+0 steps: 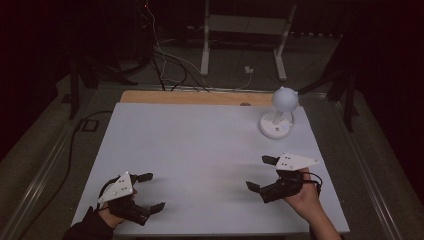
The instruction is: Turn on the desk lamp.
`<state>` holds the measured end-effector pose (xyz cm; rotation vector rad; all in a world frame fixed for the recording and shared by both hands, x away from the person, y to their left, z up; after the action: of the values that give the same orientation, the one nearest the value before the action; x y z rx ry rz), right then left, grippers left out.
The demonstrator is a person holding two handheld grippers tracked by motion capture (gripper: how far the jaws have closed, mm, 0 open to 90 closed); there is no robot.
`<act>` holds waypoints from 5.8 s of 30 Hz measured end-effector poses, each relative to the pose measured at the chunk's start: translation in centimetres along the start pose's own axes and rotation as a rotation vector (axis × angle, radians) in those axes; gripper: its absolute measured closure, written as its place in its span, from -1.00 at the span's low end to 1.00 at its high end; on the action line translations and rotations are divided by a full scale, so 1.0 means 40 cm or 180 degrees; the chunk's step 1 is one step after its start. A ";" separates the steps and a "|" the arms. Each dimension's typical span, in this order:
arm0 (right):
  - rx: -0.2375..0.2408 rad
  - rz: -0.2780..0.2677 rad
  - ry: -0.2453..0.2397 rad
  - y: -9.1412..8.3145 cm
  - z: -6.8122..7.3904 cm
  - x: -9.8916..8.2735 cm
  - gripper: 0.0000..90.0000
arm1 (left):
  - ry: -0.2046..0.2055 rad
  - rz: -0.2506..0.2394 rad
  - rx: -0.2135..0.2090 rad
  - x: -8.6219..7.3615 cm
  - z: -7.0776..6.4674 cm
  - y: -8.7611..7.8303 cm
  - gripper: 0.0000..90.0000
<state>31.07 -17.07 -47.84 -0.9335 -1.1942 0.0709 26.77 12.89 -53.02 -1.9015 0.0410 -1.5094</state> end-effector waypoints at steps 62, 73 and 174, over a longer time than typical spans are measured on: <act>-0.1354 -0.0130 0.0919 0.063 -0.408 0.095 -1.00 | 0.0007 0.0007 -0.0030 -0.001 -0.003 0.000 -0.99; -0.1632 -0.0103 0.1267 0.085 -0.477 0.061 -1.00 | -0.0002 0.0016 -0.0031 -0.001 -0.003 0.001 -0.99; -0.1951 0.0623 0.1628 0.220 -0.573 -0.056 1.00 | -0.0047 0.0069 -0.0032 -0.008 0.000 0.006 -0.99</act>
<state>52.40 -25.85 -56.54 -1.4953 -0.6428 -0.3785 26.75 12.82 -53.42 -1.9139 0.0626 -1.4832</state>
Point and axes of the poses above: each handheld gripper's, and its own axes: y roughly forward along the jaws, x roughly out of its top, z roughly to its left, the point moved 10 cm from there along y, roughly forward along the jaws, and after that the axes turned 11 degrees about z, right-handed, at the moved point
